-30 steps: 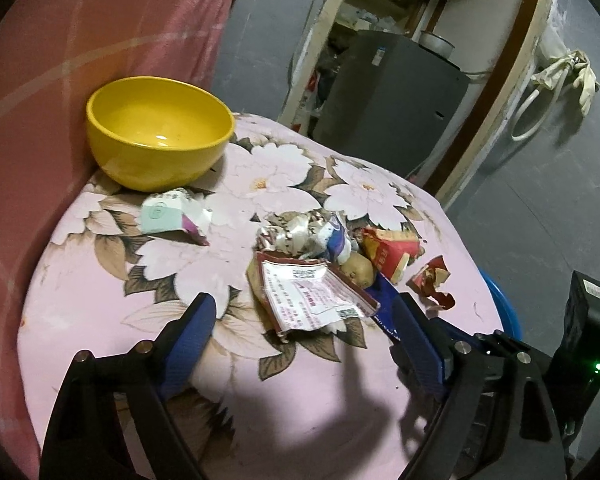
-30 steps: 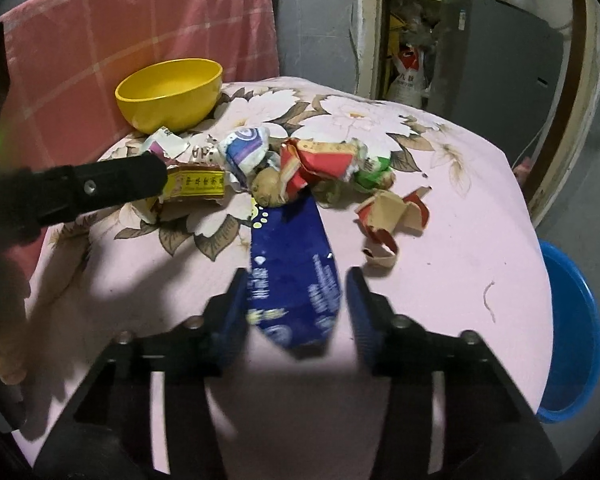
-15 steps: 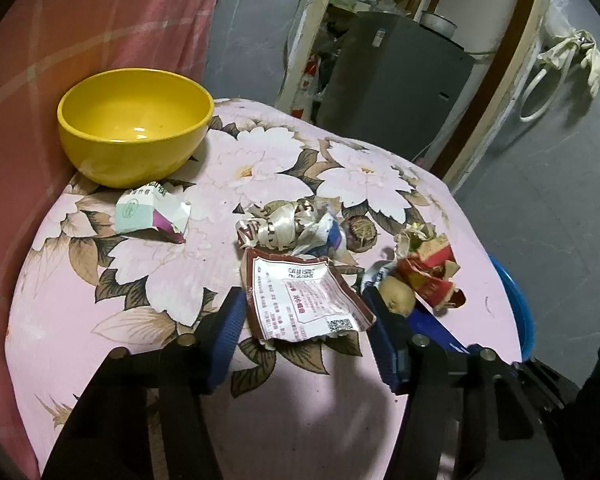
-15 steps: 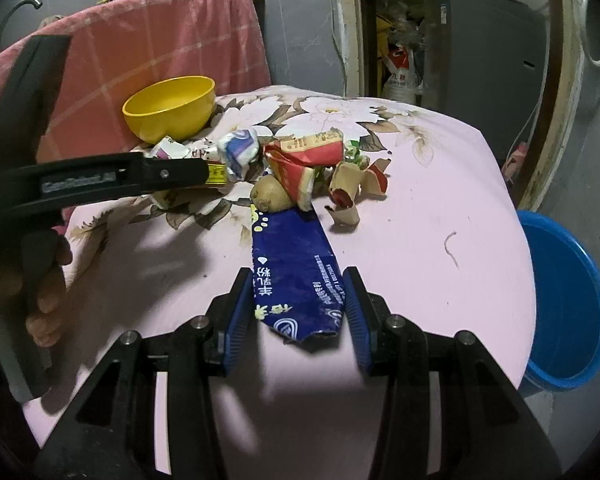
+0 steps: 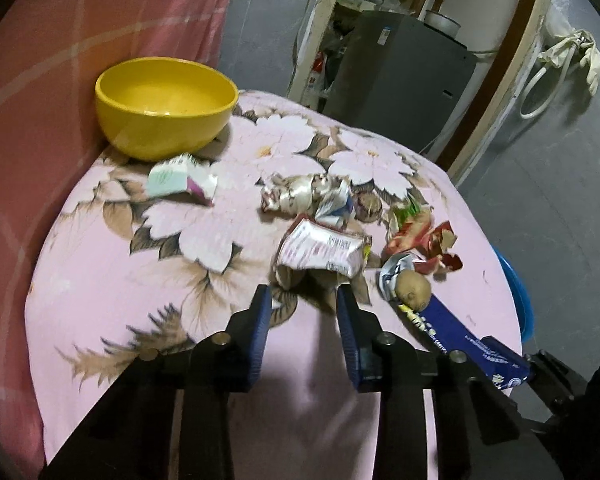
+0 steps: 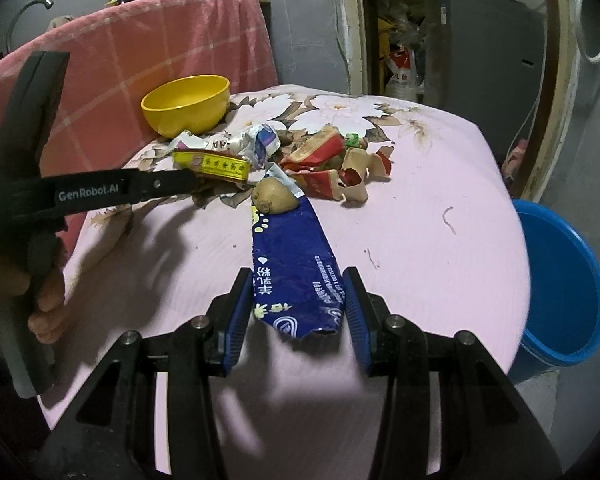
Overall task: Collect trash
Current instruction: 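Grasp the white-red wrapper with the left tool while the right tool grasps the blue packet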
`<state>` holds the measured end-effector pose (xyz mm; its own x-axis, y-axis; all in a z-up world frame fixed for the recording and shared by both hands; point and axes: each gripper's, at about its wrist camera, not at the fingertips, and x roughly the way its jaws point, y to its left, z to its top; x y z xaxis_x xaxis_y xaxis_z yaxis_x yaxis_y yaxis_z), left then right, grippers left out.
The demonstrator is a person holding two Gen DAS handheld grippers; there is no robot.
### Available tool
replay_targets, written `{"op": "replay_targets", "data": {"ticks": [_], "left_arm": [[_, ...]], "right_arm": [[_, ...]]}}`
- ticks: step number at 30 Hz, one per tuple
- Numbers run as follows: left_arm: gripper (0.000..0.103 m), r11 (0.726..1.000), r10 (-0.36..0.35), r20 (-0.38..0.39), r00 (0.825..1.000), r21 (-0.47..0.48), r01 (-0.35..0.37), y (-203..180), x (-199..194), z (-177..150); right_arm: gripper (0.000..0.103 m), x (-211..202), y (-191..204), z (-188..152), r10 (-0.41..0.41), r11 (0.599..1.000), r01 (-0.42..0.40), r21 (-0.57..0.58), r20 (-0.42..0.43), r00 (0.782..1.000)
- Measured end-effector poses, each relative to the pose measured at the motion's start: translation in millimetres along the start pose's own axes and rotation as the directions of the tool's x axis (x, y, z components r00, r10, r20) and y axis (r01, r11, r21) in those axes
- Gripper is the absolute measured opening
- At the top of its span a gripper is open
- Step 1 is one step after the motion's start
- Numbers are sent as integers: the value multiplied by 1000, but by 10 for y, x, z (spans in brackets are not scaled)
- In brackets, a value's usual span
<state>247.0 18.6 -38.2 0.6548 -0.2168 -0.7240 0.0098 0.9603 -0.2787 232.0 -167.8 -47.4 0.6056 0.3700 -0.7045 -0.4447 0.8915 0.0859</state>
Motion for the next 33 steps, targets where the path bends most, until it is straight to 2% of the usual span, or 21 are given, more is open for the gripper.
{"op": "replay_targets", "data": {"ticks": [8, 10, 12, 13, 16, 23, 26, 31, 33], "left_arm": [[29, 1000, -28, 30, 999, 14, 27, -57, -106, 16], [35, 999, -35, 30, 999, 20, 34, -65, -101, 39], [50, 999, -44, 32, 999, 27, 43, -75, -86, 64], [51, 998, -49, 38, 998, 32, 48, -80, -79, 79], [52, 998, -41, 35, 999, 48, 39, -85, -16, 130], [52, 997, -68, 8, 998, 21, 67, -19, 183, 265], [52, 996, -84, -3, 996, 6, 84, 8, 243, 305], [52, 995, -100, -15, 995, -3, 100, 36, 318, 348], [48, 994, -107, -18, 994, -6, 107, 41, 334, 355]], "right_arm": [[52, -34, 9, -42, -49, 999, 49, -4, 13, 999], [52, 10, -7, -26, -61, 998, 61, 3, 9, 998], [53, 52, -35, -2, -71, 997, 70, 12, 3, 998], [53, 79, -60, 25, -65, 998, 65, 18, 2, 998], [60, 105, -127, 93, -51, 998, 51, 26, 13, 999], [60, 181, -198, 321, -18, 1000, 18, 6, 43, 999], [58, 267, -184, 418, 5, 1000, -5, -15, 41, 999], [46, 432, -120, 517, 49, 997, -48, -64, 15, 999], [41, 500, -108, 530, 66, 995, -67, -71, -8, 998]]}}
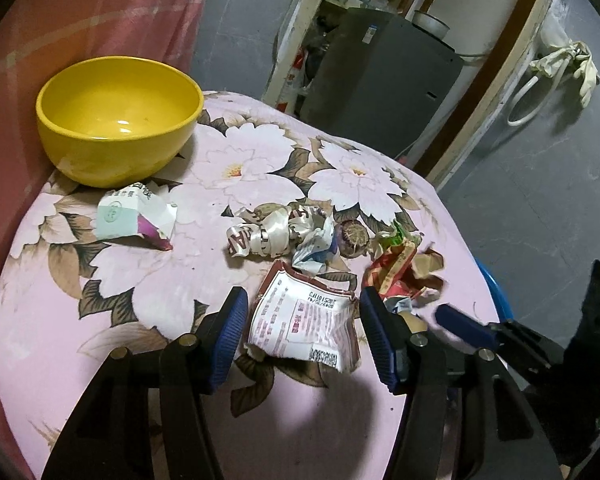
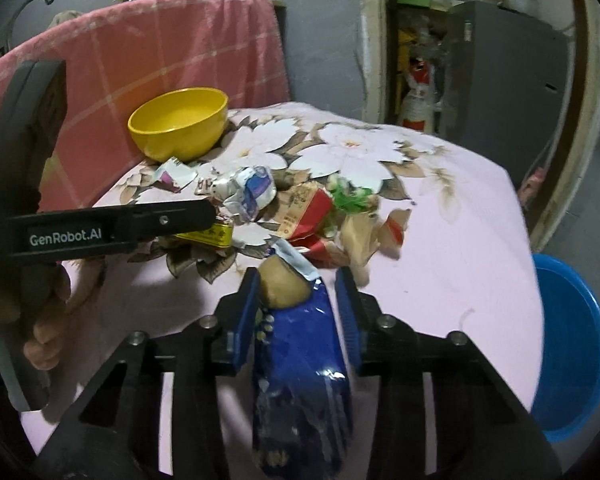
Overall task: Collect trash
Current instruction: 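Grasp the white-red wrapper with the left tool while the right tool grasps the blue packet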
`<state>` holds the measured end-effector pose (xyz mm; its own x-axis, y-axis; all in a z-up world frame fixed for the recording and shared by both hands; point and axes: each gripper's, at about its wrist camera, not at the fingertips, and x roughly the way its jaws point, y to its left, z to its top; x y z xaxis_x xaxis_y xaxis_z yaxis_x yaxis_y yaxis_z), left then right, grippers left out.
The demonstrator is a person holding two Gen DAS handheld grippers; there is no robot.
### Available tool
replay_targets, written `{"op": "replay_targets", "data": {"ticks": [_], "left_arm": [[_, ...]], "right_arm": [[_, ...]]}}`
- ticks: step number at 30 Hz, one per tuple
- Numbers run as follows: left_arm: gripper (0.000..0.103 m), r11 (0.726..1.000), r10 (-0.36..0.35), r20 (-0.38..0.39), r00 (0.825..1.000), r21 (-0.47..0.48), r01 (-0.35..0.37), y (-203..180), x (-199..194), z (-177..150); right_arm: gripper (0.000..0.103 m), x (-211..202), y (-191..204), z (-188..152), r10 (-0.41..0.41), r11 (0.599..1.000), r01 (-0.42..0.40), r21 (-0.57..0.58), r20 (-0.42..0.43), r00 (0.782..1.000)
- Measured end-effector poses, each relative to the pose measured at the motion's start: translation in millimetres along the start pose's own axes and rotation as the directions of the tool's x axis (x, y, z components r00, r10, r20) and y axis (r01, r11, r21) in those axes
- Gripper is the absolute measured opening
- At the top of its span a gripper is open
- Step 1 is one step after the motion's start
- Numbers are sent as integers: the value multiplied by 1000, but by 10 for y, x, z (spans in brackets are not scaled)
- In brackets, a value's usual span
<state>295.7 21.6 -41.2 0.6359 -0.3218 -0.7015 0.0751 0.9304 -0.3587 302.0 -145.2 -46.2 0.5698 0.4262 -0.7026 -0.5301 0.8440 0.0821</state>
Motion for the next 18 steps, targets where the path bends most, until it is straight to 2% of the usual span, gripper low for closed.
{"op": "replay_targets", "data": {"ticks": [5, 9, 18], "left_arm": [[47, 1000, -6, -29, 1000, 19, 7, -30, 31, -22], [47, 1000, -1, -58, 998, 22, 3, -34, 66, -48], [46, 1000, 8, -53, 999, 28, -7, -21, -7, -87]], "right_arm": [[34, 74, 15, 0, 27, 1000, -27, -8, -23, 999], [34, 55, 12, -12, 35, 999, -35, -9, -22, 999], [34, 55, 45, -15, 26, 999, -27, -39, -15, 1000]]}}
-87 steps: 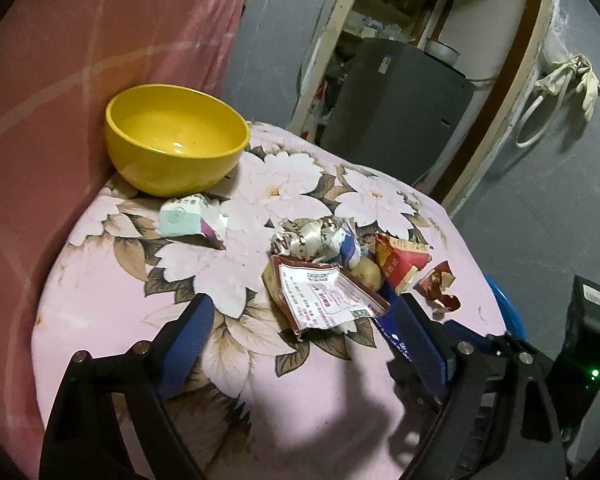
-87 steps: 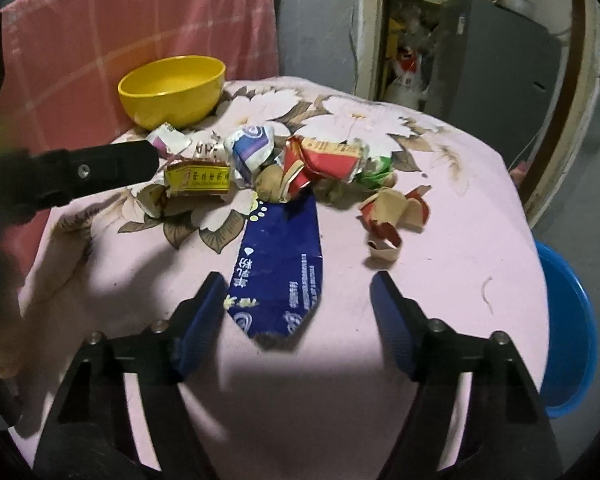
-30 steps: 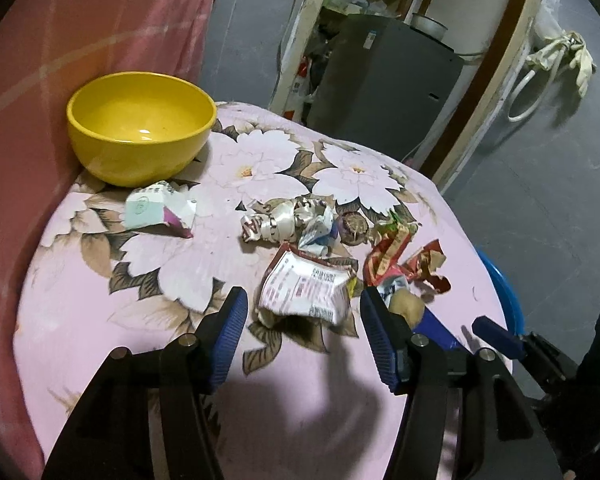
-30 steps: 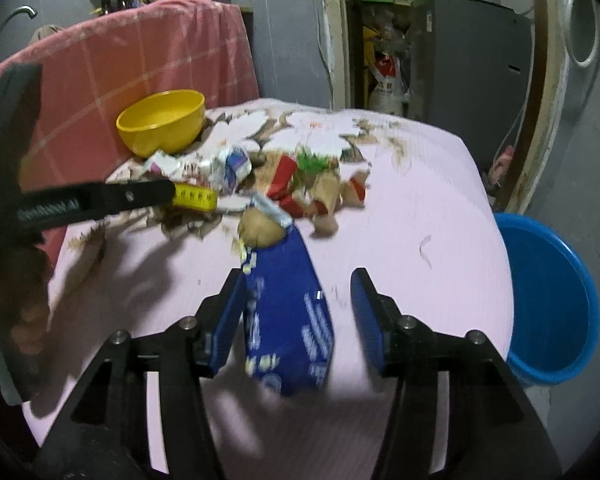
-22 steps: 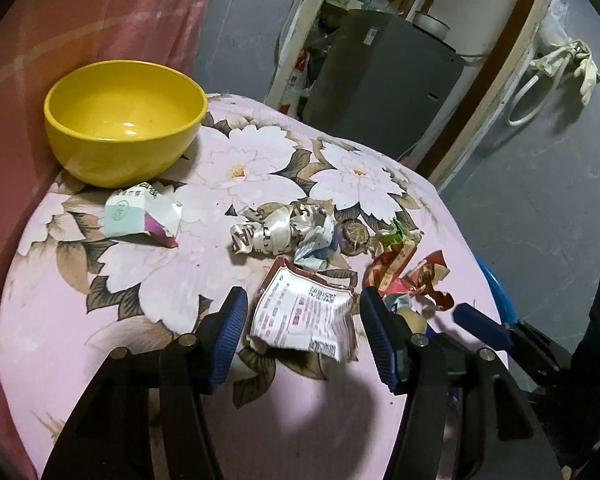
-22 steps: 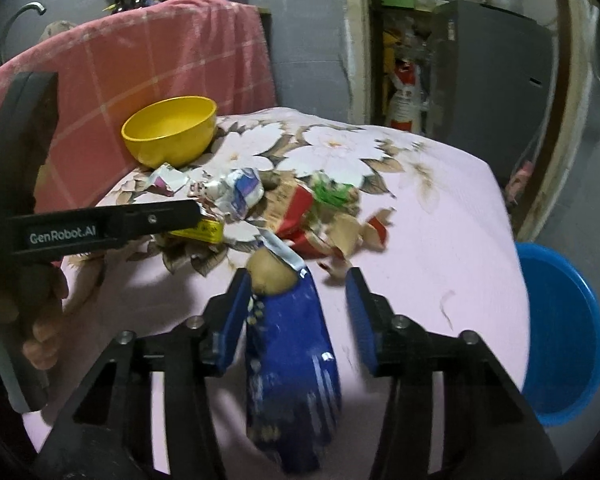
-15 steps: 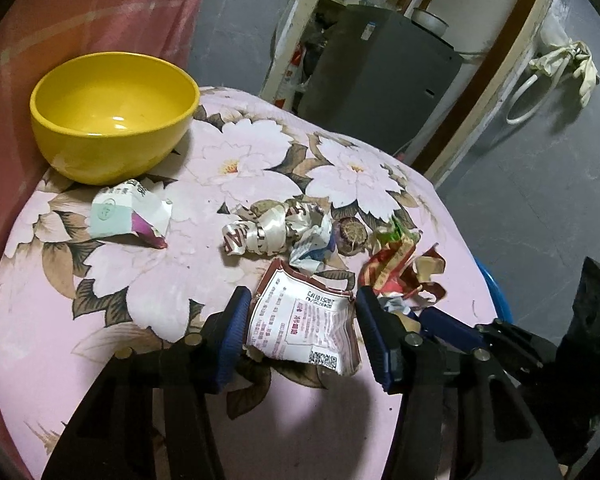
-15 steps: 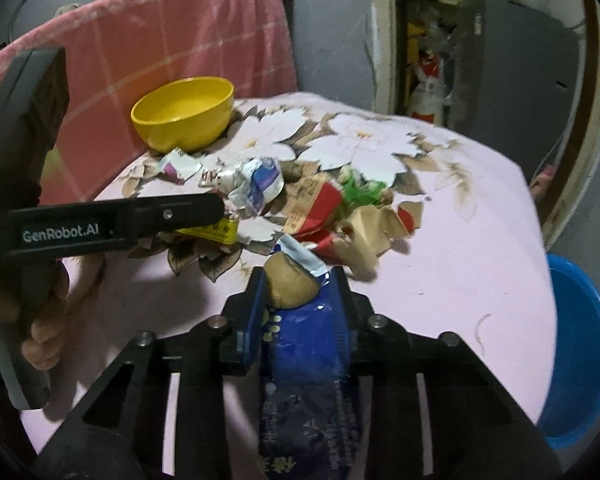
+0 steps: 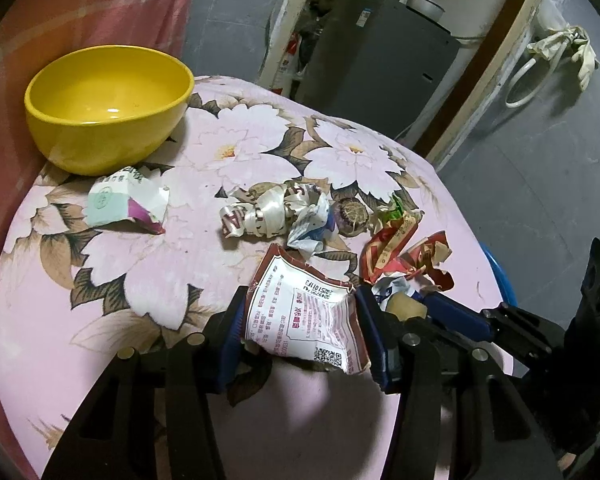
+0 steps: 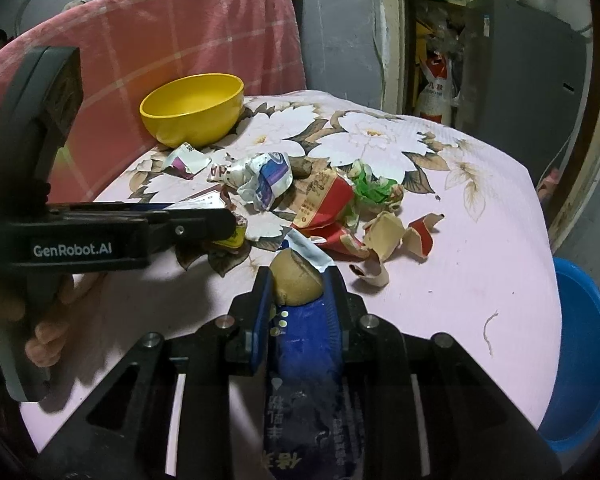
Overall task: Collect trash
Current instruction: 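Grasp the white-red wrapper with the left tool while the right tool grasps the blue packet, then carry the white-red wrapper with the left tool over the blue basin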
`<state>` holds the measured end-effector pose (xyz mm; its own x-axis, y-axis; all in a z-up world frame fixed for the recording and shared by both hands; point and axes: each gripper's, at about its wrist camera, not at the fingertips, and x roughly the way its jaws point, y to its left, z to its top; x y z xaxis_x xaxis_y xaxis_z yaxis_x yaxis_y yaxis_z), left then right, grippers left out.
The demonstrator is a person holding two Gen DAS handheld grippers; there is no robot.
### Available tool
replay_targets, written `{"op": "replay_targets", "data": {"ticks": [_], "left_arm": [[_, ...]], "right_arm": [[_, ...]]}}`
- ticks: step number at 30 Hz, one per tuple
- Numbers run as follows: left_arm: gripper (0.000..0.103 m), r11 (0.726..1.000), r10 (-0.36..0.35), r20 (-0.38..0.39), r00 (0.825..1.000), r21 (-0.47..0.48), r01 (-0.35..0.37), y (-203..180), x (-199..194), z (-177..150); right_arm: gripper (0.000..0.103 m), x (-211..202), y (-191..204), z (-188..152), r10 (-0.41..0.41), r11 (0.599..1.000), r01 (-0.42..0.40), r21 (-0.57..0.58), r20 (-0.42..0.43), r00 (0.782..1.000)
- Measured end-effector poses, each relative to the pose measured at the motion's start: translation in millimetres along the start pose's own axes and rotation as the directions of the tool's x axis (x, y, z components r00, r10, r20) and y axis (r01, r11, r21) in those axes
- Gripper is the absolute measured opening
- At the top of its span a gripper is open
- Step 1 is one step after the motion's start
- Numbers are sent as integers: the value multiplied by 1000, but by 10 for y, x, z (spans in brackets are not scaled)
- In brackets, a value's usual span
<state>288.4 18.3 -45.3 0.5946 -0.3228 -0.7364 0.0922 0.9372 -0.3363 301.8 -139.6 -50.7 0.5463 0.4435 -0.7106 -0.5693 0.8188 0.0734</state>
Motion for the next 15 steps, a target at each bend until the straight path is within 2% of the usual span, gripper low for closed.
{"op": "replay_targets", "data": {"ticks": [15], "left_arm": [[46, 997, 4, 2, 1000, -73, -4, 60, -214, -113]], "right_arm": [[37, 64, 51, 15, -11, 999, 9, -36, -35, 999]]}}
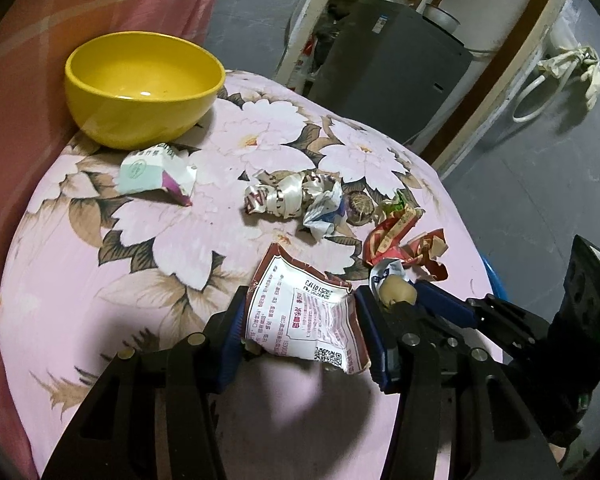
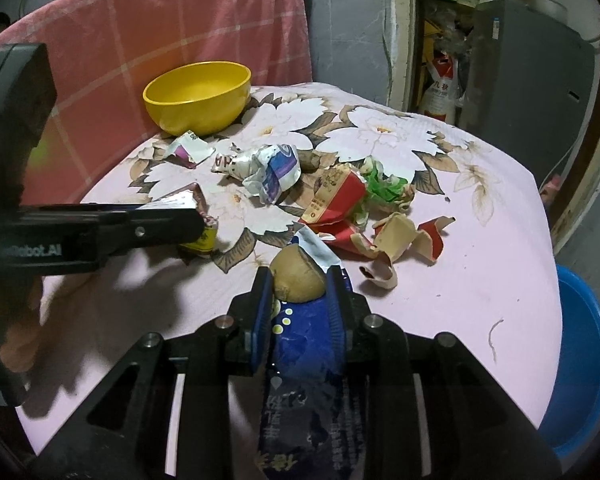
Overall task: Collect trash
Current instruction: 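Carry the white-red wrapper with the left tool over the blue basin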
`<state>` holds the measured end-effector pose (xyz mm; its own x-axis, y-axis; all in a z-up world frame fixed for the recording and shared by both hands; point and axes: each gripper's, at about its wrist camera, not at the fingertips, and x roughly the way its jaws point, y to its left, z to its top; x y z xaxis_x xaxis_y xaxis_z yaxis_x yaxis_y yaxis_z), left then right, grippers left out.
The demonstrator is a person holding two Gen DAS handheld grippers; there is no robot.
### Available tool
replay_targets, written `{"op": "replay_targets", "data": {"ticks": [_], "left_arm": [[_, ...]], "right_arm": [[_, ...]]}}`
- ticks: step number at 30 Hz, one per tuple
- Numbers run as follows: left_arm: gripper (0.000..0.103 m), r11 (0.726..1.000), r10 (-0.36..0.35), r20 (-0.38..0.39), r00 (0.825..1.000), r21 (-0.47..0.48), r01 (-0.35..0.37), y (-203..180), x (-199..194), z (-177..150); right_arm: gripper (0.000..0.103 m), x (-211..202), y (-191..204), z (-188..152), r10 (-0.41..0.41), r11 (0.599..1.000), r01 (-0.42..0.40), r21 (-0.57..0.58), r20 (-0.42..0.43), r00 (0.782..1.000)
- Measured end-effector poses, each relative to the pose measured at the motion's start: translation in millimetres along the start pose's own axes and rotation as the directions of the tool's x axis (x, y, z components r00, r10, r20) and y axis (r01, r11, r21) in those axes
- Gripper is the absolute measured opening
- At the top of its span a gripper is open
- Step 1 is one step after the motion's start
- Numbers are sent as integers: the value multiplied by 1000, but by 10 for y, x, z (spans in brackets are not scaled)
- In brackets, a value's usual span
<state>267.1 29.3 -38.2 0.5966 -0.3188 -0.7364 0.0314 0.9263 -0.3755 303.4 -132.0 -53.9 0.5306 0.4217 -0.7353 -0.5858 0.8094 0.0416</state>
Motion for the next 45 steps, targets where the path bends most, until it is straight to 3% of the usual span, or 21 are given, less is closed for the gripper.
{"op": "replay_targets", "data": {"ticks": [9, 13, 16, 19, 25, 29, 34, 37, 40, 43, 45], "left_arm": [[46, 1000, -14, 34, 999, -13, 14, -20, -110, -58], [46, 999, -37, 88, 995, 9, 37, -106, -224, -96], [46, 997, -61, 157, 986, 46, 55, -256, -363, -91], [46, 993, -95, 224, 970, 86, 78, -442, -498, -58], [46, 969, -197, 354, 914, 211, 127, -995, -739, 42], [46, 943, -271, 392, 879, 293, 160, -1394, -778, 105], [46, 900, -349, 401, 847, 395, 183, -1962, -763, 134], [46, 878, -382, 396, 835, 438, 194, -2242, -685, 138], [46, 858, -412, 383, 827, 470, 210, -2499, -574, 134], [46, 844, -427, 357, 831, 487, 224, -2699, -429, 134], [46, 838, -424, 332, 843, 496, 227, -2834, -316, 133]], "right_arm": [[34, -43, 44, -16, -26, 1000, 26, -3, 23, 999], [34, -313, 39, -70, -22, 999, 19, 29, 119, 993], [34, -594, 29, -83, -42, 998, 31, 54, 217, 975], [34, -868, 10, -84, -80, 996, 61, 72, 301, 950], [34, -1542, -135, -132, -211, 976, 158, 148, 482, 850], [34, -1939, -319, -211, -298, 953, 214, 214, 548, 781], [34, -2344, -651, -346, -395, 917, 269, 294, 579, 713], [34, -2494, -856, -424, -445, 894, 298, 335, 575, 687], [34, -2602, -1043, -519, -482, 874, 321, 366, 560, 674], [34, -2659, -1221, -609, -505, 859, 333, 389, 542, 672], [34, -2656, -1332, -686, -518, 850, 337, 405, 522, 678]]}}
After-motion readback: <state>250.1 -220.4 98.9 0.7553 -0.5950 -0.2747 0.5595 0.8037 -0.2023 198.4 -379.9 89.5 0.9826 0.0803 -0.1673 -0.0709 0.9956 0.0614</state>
